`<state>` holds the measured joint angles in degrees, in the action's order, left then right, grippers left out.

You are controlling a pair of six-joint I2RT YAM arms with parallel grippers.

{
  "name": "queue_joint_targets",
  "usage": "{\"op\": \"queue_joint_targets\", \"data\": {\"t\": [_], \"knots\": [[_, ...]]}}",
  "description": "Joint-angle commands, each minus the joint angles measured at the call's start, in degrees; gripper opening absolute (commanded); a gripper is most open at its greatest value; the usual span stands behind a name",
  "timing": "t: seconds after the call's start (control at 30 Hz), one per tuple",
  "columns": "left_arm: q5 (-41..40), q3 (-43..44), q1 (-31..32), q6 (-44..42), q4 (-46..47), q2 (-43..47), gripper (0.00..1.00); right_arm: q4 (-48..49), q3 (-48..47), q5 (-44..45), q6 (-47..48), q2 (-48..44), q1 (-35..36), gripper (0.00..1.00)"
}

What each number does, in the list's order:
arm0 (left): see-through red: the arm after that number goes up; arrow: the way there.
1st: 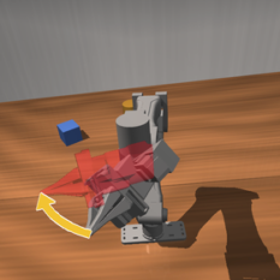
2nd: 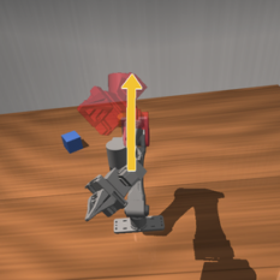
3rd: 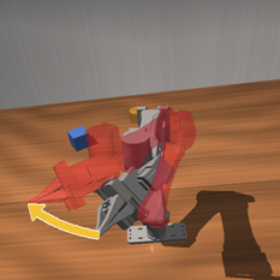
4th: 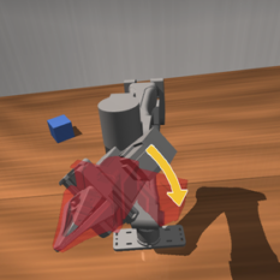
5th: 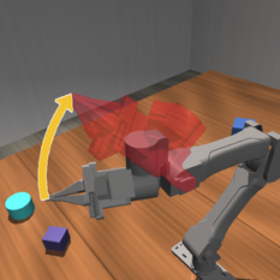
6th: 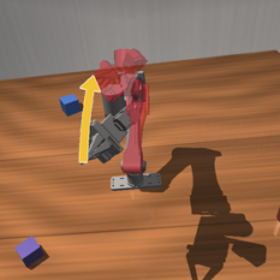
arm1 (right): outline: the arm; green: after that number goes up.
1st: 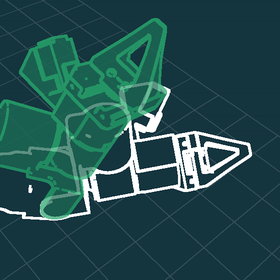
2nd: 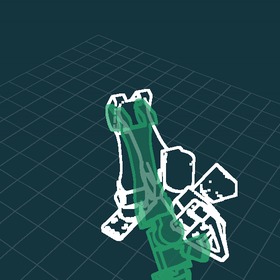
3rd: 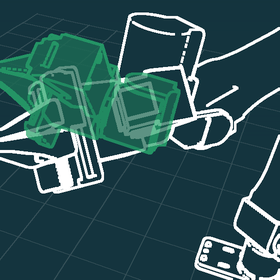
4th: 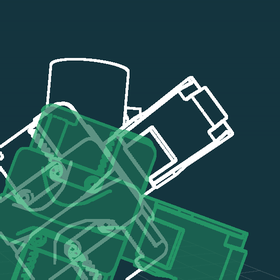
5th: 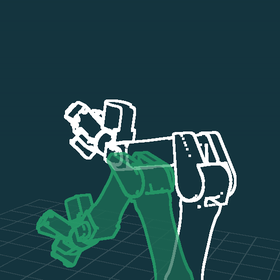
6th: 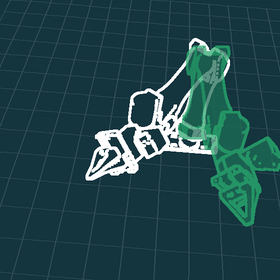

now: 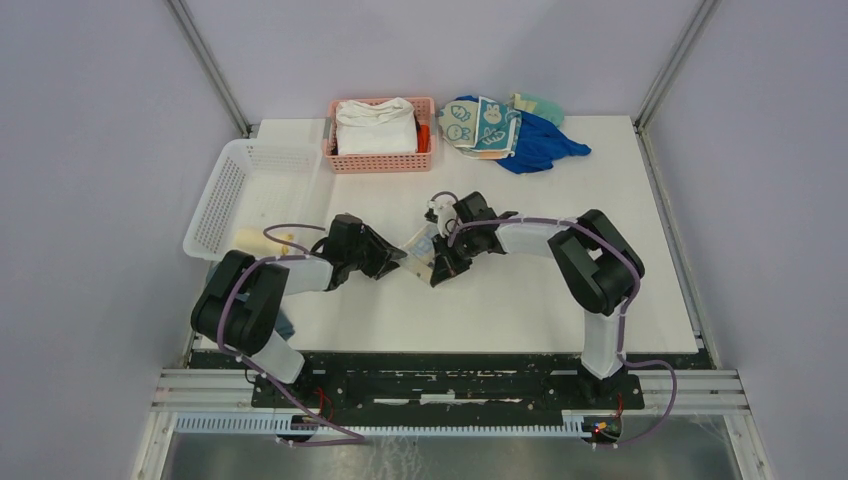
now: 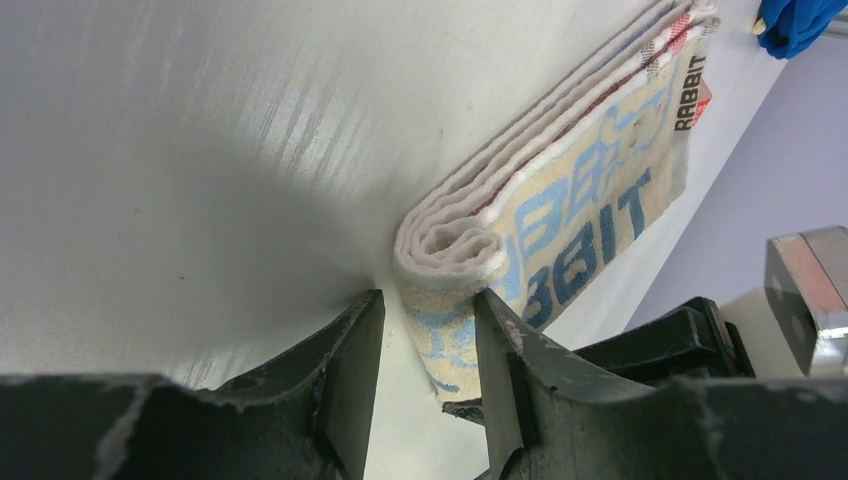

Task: Roll the towels
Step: Roll the towel at the center of the board.

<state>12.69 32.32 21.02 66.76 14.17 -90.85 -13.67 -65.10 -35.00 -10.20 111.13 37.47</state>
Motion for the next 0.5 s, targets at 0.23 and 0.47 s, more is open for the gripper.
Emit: {"op": "queue_joint_targets", "data": {"t": [0.23,0.47], "knots": [[-3.28,1.33,0.07,-1.72,-9.78,-7.11,0.42,1.44,4.02,4.02,-6.87,-3.92,-1.79,0.27],[-3.39,1.93,0.08,-2.29,-11.03,-8.38,0.41,-5.27,3.01,29.45,1.75,-16.26,5.97,0.42]]}}
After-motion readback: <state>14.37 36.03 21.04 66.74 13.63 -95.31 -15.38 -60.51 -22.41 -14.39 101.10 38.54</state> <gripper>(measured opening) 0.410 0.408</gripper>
